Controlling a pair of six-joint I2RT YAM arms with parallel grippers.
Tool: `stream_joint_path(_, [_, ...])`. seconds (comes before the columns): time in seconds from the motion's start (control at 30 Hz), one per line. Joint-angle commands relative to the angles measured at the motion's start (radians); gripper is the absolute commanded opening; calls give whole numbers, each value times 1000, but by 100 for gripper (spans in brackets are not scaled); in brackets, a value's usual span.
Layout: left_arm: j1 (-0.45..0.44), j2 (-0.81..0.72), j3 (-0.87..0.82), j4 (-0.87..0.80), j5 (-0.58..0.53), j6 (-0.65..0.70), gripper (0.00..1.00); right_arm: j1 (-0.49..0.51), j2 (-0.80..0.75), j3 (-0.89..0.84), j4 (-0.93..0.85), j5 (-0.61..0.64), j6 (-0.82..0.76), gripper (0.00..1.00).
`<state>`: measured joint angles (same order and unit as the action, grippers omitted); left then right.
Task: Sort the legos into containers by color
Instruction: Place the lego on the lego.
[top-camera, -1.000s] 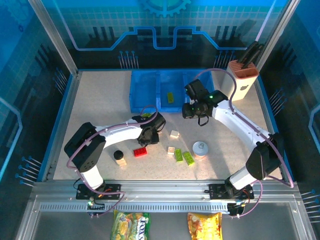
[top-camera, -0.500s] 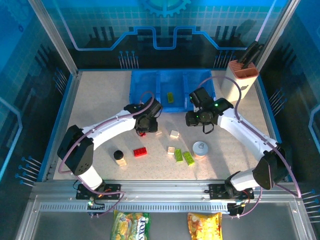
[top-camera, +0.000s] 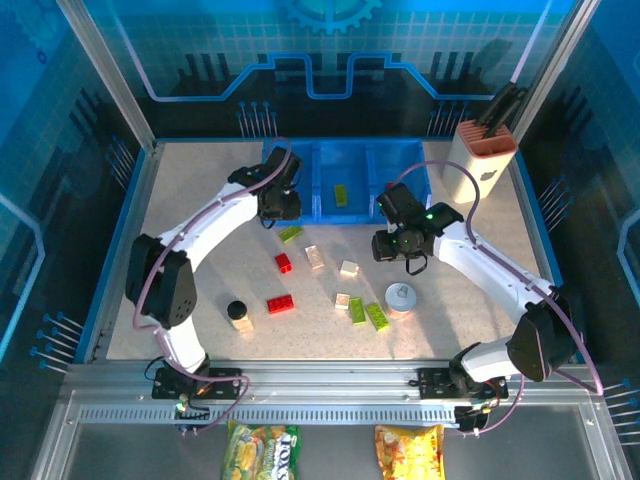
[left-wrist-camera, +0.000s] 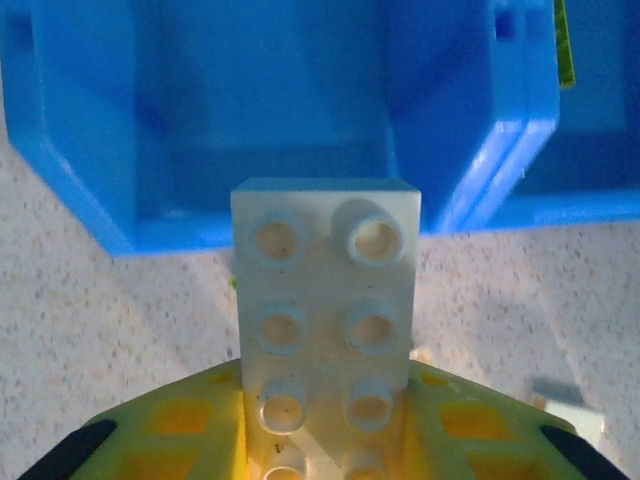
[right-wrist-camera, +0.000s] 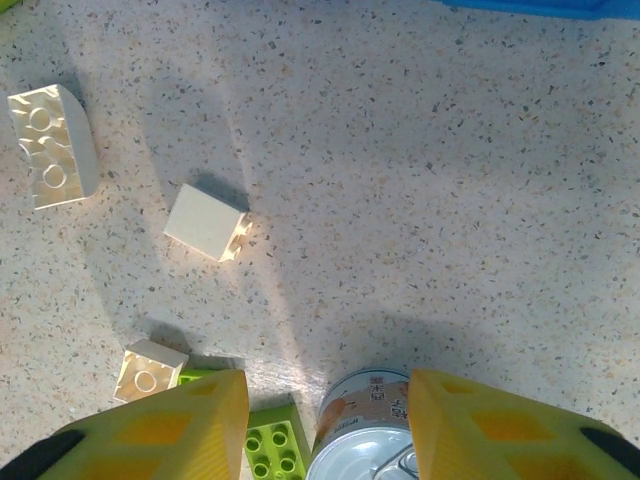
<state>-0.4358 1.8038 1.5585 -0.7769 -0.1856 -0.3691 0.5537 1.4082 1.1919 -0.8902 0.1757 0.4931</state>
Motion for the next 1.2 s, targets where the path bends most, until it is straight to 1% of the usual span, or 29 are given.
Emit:
stream_joint_path(0.0, [29,78,97,-37,31,92,28,18,-9,-11,-25,9,19,47])
stream_joint_path(0.17, [69,205,251,-65,54,133,28,28,3,-3,-32,18,22,47])
stream_joint_path(0.43, [113,376,415,-53,88,156,28,32,16,14,-45,32,17,47])
stream_joint_path(0.7, [125,485,463,-30,68,158,29,31,19,25,-55,42,12,47])
stream_joint_path(0.93, [131,550,491,-26,64,162,29,31,24,19,-56,35,12,47])
stream_joint_path(1.17, [137,590,522,-43,74,161,34,31,17,12,-60,35,19,47])
